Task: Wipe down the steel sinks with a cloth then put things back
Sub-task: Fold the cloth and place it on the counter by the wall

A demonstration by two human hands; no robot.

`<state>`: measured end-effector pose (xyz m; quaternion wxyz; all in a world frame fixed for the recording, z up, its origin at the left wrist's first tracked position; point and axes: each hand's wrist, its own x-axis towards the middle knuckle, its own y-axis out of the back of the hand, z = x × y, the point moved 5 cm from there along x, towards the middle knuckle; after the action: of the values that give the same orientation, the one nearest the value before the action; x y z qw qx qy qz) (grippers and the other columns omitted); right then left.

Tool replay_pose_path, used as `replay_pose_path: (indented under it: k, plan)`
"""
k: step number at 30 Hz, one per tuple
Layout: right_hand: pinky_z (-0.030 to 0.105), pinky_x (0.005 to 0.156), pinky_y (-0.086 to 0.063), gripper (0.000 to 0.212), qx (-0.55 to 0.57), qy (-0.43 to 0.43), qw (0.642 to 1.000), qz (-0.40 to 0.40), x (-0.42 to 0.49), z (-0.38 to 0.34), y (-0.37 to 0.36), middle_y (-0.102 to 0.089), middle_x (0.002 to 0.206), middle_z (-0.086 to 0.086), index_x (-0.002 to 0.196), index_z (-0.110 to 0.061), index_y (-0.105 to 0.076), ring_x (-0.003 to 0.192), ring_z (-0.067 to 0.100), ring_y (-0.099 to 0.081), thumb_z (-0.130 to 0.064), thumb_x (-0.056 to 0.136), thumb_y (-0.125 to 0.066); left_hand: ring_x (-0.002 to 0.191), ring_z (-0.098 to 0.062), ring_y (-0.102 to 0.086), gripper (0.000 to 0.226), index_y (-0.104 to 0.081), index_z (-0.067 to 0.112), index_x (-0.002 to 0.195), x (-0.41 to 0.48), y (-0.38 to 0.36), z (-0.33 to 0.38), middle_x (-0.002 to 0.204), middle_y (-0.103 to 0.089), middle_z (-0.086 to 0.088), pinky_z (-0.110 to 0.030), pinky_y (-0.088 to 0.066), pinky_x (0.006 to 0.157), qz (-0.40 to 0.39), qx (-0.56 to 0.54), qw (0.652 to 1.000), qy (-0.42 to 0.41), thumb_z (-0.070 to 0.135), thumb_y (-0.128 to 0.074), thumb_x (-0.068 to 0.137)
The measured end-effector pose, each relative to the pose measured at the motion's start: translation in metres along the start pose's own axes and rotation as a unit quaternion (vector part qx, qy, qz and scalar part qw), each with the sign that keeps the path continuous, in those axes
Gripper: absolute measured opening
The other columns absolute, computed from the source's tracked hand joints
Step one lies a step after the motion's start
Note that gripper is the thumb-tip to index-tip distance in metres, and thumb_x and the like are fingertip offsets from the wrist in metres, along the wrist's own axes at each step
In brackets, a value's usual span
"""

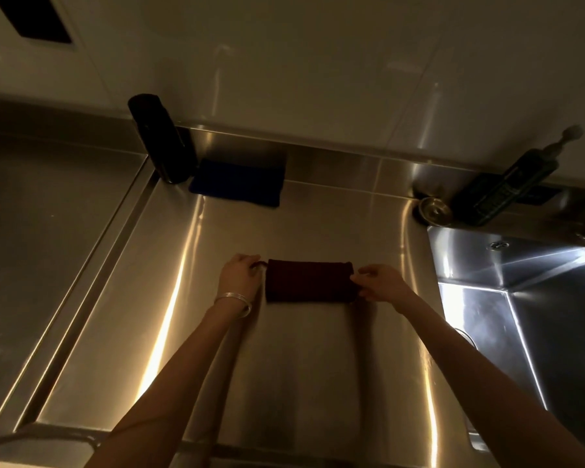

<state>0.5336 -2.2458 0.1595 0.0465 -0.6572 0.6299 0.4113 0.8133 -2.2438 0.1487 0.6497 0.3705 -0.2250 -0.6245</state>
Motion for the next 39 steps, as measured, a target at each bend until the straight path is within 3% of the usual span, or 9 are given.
replay_pose_path:
  k: [5,8,13,19,24,27,30,34,39]
  plan:
    - [0.012,0.035,-0.038,0.041,-0.050,0.007,0.998,-0.038,0.005,-0.009,-0.009,-0.053,0.079,0.002,0.127,0.003,-0.050,0.054,0.013,-0.046,-0.012,0.090,-0.062,0.107,-0.030,-0.059,0.036,-0.065,0.007,0.116,0.004,-0.017,0.010,0.111,-0.067,-0.017,-0.033,-0.041,0.090,-0.074,0.018,0.997,0.028,0.031,-0.057,0.091]
    - [0.016,0.040,-0.042,0.039,-0.083,0.003,0.996,-0.037,0.009,-0.011,-0.012,-0.054,0.092,0.009,0.125,0.002,-0.052,0.055,0.013,-0.048,-0.011,0.090,-0.062,0.098,-0.028,-0.064,0.042,-0.069,0.007,0.107,0.006,-0.023,0.009,0.104,-0.070,-0.012,-0.033,-0.048,0.083,-0.113,-0.056,0.987,0.098,0.042,-0.063,0.085]
    - [0.013,0.033,-0.040,0.044,-0.041,-0.005,0.999,-0.025,0.013,-0.012,-0.009,-0.053,0.097,0.012,0.126,0.002,-0.048,0.057,0.013,-0.048,-0.008,0.087,-0.066,0.100,-0.033,-0.060,0.054,-0.054,0.001,0.115,0.010,-0.015,0.000,0.111,-0.062,-0.019,-0.039,-0.051,0.084,-0.094,-0.127,0.971,0.179,0.025,-0.079,0.073]
    - [0.020,0.049,-0.046,0.036,-0.065,-0.011,0.997,-0.027,0.019,-0.013,-0.013,-0.056,0.082,0.008,0.117,0.005,-0.054,0.068,0.018,-0.055,-0.004,0.085,-0.067,0.109,-0.026,-0.058,0.055,-0.055,0.009,0.121,0.009,-0.024,0.010,0.121,-0.061,-0.010,-0.027,-0.044,0.085,-0.152,0.012,0.984,0.097,0.029,-0.077,0.075]
    - [0.010,0.040,-0.043,0.035,0.012,0.007,0.999,-0.047,0.022,-0.031,-0.019,-0.057,0.083,0.008,0.117,0.006,-0.053,0.066,0.011,-0.055,0.002,0.085,-0.065,0.114,-0.031,-0.056,0.049,-0.057,-0.001,0.121,0.018,-0.013,-0.008,0.123,-0.058,-0.019,-0.037,-0.044,0.097,-0.117,-0.141,0.968,0.171,0.010,-0.075,0.077]
    - [0.008,0.046,-0.047,0.032,0.050,0.056,0.996,-0.042,0.034,-0.073,-0.025,-0.057,0.075,0.002,0.115,0.007,-0.055,0.066,0.008,-0.055,0.004,0.084,-0.063,0.087,-0.032,-0.066,0.035,-0.058,-0.006,0.114,0.038,0.014,-0.014,0.095,-0.068,-0.020,-0.032,-0.057,0.074,-0.095,-0.298,0.925,0.218,-0.007,-0.066,0.080]
    - [0.008,0.048,-0.048,0.033,0.071,0.108,0.991,-0.038,0.057,-0.127,-0.038,-0.058,0.075,-0.001,0.114,0.010,-0.055,0.067,0.007,-0.056,0.005,0.083,-0.065,0.048,-0.012,-0.063,0.029,-0.055,-0.003,0.111,0.081,0.055,-0.015,0.057,-0.067,0.000,-0.018,-0.050,0.044,-0.083,-0.363,0.905,0.205,-0.014,-0.055,0.084]
    - [0.020,0.061,-0.052,0.040,0.084,0.157,0.984,-0.013,0.098,-0.192,-0.063,-0.059,0.083,0.002,0.118,0.008,-0.053,0.081,0.019,-0.060,0.002,0.081,-0.068,0.110,-0.039,-0.056,0.045,-0.047,-0.005,0.130,0.155,0.109,-0.023,0.124,-0.056,-0.025,-0.043,-0.046,0.097,0.000,-0.276,0.944,0.183,-0.006,-0.058,0.086]
    - [0.036,0.083,-0.054,0.042,0.075,0.147,0.986,0.027,0.149,-0.226,-0.093,-0.064,0.111,0.018,0.116,0.001,-0.057,0.099,0.030,-0.064,-0.011,0.079,-0.074,0.118,-0.037,-0.052,0.040,-0.054,-0.005,0.125,0.224,0.134,-0.034,0.127,-0.056,-0.025,-0.039,-0.040,0.101,0.058,-0.164,0.971,0.162,-0.003,-0.061,0.085]
